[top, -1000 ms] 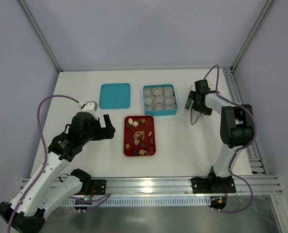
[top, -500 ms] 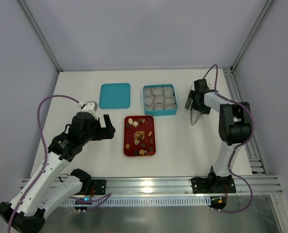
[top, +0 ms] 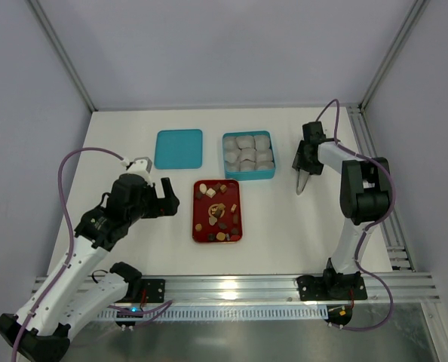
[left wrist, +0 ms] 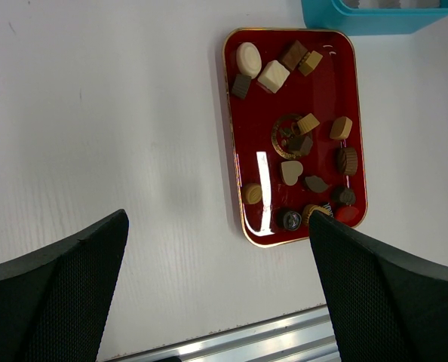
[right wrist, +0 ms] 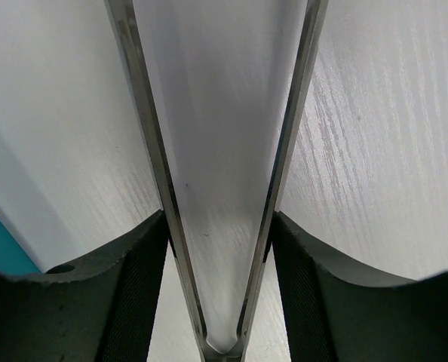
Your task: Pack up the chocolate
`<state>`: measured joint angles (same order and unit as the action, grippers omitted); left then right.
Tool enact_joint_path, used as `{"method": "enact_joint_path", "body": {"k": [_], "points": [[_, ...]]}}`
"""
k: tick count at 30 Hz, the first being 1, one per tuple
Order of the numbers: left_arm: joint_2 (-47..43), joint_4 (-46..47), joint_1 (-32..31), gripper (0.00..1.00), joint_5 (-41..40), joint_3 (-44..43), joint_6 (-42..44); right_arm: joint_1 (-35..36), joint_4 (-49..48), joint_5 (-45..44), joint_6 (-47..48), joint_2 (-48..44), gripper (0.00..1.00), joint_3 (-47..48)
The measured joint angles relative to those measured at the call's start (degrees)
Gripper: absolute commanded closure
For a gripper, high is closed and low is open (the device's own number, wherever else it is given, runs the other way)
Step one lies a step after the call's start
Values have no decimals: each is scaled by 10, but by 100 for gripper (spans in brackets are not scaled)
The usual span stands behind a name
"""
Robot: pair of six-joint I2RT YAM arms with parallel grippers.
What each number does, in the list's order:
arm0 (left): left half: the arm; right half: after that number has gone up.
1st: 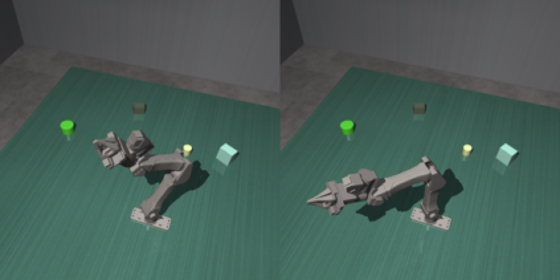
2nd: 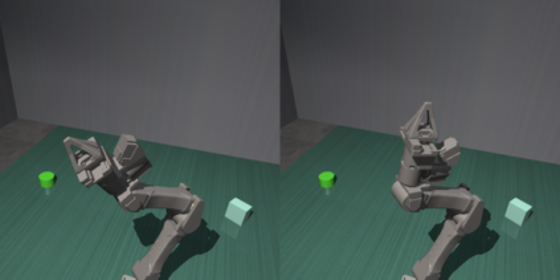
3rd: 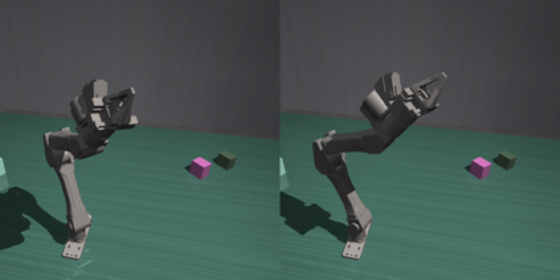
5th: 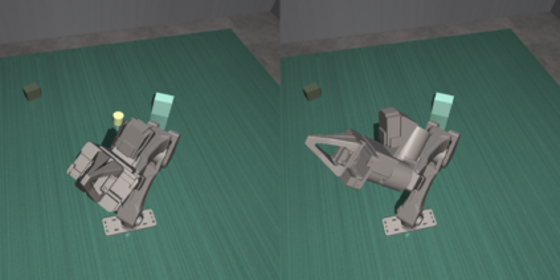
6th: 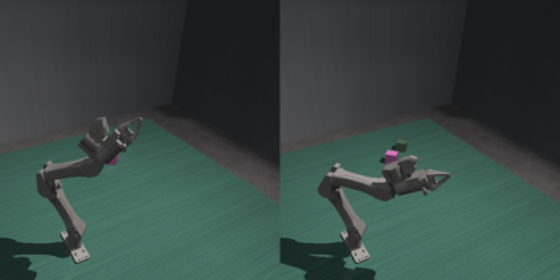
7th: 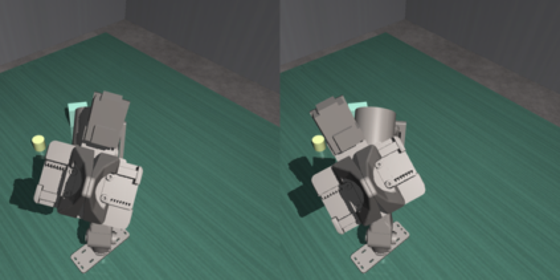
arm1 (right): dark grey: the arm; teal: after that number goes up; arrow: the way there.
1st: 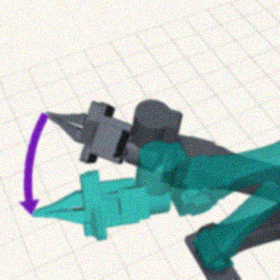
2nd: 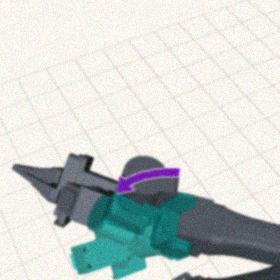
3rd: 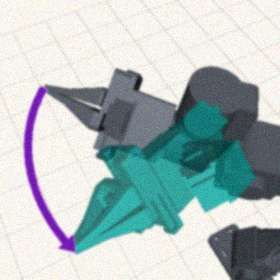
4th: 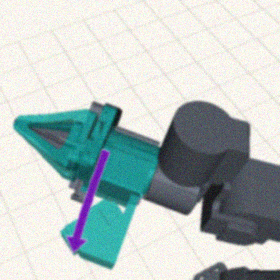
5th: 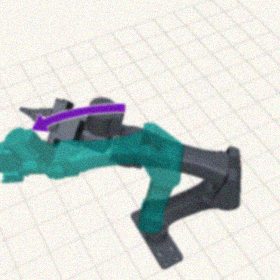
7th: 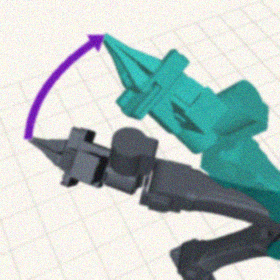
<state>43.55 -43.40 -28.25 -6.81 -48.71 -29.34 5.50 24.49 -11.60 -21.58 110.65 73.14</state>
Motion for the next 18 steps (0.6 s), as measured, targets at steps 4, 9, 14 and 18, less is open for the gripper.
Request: {"method": "enact_joint_path", "body": {"k": [4,9,14,18], "points": [[2,0,0,0,0,0,0,0,-1,4,3,-1,44,-1],[3,0,0,0,0,0,0,0,1,18,2,-37,44,-31],[3,0,0,0,0,0,0,5,7,26,2,-121,45,-64],[3,0,0,0,0,0,0,8,9,35,0,-185,45,-82]]}}
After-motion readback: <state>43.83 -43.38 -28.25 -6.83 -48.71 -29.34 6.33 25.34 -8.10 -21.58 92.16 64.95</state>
